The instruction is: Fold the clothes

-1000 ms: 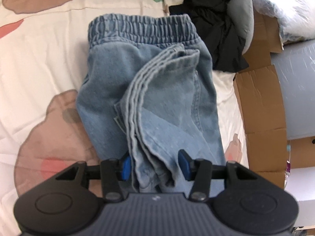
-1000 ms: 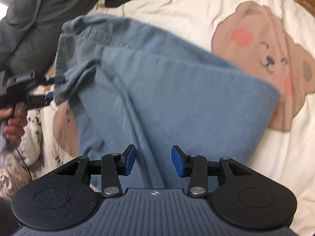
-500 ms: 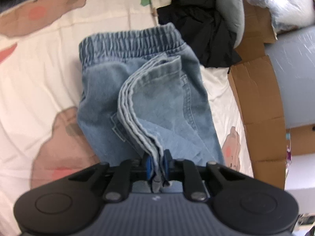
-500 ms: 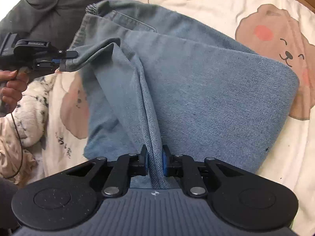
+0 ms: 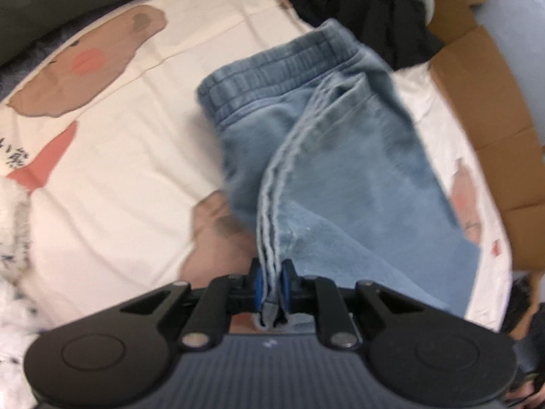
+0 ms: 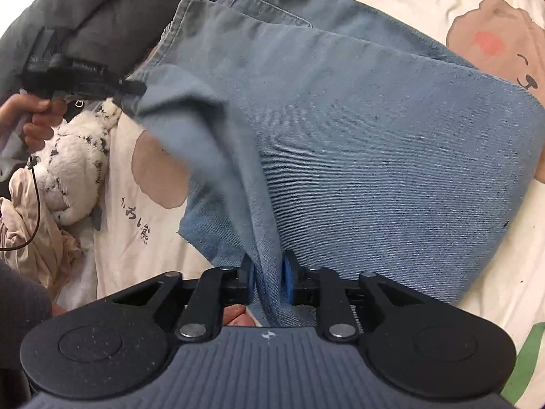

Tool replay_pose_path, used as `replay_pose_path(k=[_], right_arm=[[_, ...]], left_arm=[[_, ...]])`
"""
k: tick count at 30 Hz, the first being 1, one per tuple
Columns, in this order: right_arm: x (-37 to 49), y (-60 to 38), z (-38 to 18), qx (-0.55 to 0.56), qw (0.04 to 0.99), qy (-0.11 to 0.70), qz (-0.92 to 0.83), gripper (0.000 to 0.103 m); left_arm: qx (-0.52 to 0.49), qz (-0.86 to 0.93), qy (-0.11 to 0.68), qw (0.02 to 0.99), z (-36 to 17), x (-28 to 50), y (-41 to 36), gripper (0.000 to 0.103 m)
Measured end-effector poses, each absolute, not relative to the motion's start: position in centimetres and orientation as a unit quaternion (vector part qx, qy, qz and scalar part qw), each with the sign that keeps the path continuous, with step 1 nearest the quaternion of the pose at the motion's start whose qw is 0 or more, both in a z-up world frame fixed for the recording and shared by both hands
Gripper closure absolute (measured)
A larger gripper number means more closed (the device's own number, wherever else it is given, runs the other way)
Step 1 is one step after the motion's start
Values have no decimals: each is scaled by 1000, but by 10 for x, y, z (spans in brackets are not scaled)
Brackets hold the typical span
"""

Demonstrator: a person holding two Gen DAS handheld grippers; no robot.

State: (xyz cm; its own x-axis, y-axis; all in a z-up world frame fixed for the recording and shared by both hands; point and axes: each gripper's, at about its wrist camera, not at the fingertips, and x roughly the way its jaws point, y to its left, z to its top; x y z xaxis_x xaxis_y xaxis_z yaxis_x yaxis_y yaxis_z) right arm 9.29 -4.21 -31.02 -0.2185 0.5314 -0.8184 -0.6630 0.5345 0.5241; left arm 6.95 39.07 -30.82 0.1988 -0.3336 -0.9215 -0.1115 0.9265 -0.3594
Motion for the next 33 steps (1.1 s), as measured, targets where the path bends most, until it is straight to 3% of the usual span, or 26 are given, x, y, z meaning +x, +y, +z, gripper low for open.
replay_pose_path(k=[4, 18, 21, 26, 30, 31, 33], right_arm=[[95, -43, -306, -40, 615, 619, 488, 65], [103, -45, -290, 15, 583, 618, 527, 62], [106, -46, -294, 11, 595, 618, 514, 62], [111, -49, -300, 2, 610, 619, 495, 62], [114, -54, -306, 1, 617, 621, 483, 62], [115, -54, -307, 1, 619, 621, 481, 62], [117, -54, -307, 1, 623, 620, 477, 62]], left_arm=[[-175, -53, 629, 756, -315, 68, 398, 76], [-189, -50, 624, 757, -316, 53, 410, 74], [-182, -45, 628, 755, -328, 54, 407, 65], [-172, -42, 630, 756, -344, 56, 404, 64], [-161, -40, 625, 763, -343, 56, 403, 81], [-145, -41, 623, 767, -340, 55, 401, 90], [-120, -41, 620, 774, -336, 55, 399, 92]])
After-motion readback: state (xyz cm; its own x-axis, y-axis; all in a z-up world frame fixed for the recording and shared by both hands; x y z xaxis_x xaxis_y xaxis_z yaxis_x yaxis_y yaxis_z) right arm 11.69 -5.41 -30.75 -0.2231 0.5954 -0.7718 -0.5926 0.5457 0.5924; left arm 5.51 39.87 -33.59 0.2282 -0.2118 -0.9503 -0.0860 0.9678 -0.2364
